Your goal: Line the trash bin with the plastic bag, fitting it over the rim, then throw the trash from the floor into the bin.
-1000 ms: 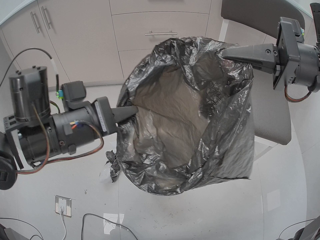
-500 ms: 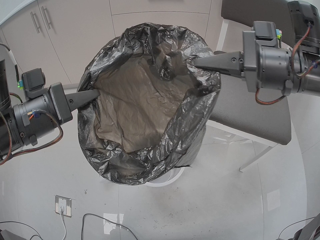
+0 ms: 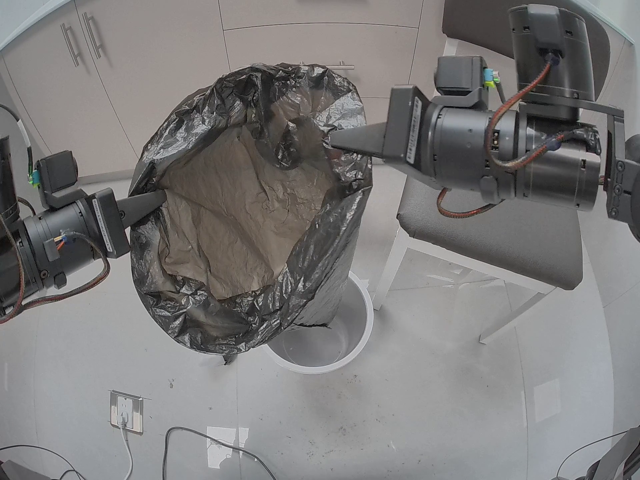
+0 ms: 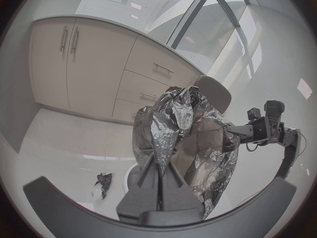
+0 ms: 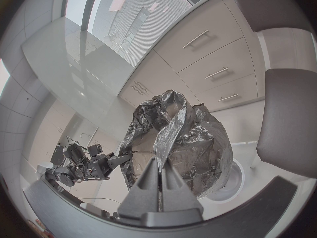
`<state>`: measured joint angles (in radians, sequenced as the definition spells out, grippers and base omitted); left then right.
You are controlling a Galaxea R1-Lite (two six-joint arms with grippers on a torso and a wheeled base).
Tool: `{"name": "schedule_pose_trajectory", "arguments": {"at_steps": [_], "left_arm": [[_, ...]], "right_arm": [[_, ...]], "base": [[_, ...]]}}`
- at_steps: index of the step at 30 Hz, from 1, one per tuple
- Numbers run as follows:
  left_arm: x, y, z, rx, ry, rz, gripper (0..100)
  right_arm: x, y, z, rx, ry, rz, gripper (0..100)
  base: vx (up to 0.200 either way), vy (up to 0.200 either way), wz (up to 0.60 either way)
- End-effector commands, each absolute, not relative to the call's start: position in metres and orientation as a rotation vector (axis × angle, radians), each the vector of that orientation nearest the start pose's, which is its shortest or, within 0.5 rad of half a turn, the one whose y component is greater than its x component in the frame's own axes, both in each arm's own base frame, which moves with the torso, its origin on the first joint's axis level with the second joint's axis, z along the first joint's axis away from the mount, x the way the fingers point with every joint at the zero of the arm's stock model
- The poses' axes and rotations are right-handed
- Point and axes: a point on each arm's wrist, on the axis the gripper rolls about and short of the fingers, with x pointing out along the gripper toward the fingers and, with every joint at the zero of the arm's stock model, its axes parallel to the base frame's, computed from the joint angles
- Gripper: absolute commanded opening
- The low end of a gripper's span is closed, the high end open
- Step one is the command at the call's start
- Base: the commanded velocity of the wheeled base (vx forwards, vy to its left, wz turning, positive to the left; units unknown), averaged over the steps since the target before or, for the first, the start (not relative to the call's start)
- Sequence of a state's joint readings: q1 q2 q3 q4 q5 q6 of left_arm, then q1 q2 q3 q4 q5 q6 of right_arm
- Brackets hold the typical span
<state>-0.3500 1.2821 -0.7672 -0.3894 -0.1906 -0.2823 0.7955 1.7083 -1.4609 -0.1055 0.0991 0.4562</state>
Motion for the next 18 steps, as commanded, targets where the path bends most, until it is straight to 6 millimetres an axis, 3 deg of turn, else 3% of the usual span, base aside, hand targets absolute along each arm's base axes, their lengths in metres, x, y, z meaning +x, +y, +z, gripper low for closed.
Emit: {"name": "schedule_pose_trajectory", "arguments": {"at_steps": [1,10,18], "left_arm": [[0.205,-0.07,0.242,-0.259,0.247,-0.472,0],[0.227,-0.066,0.228,-0.229,0.258,-0.429,0],[0.255,-0.067,0.208,-0.191,0.257,-0.41,0]], "right_arm": [[0.233,0.248,0.302,0.348,0.35,0.838,0],[0.231,0.244,0.281,0.308,0.385,0.769,0],[0.221,0.252,0.241,0.235,0.314,0.726,0]], "base": [[0.0,0.0,0.0],[0.0,0.0,0.0],[0.0,0.0,0.0]]}}
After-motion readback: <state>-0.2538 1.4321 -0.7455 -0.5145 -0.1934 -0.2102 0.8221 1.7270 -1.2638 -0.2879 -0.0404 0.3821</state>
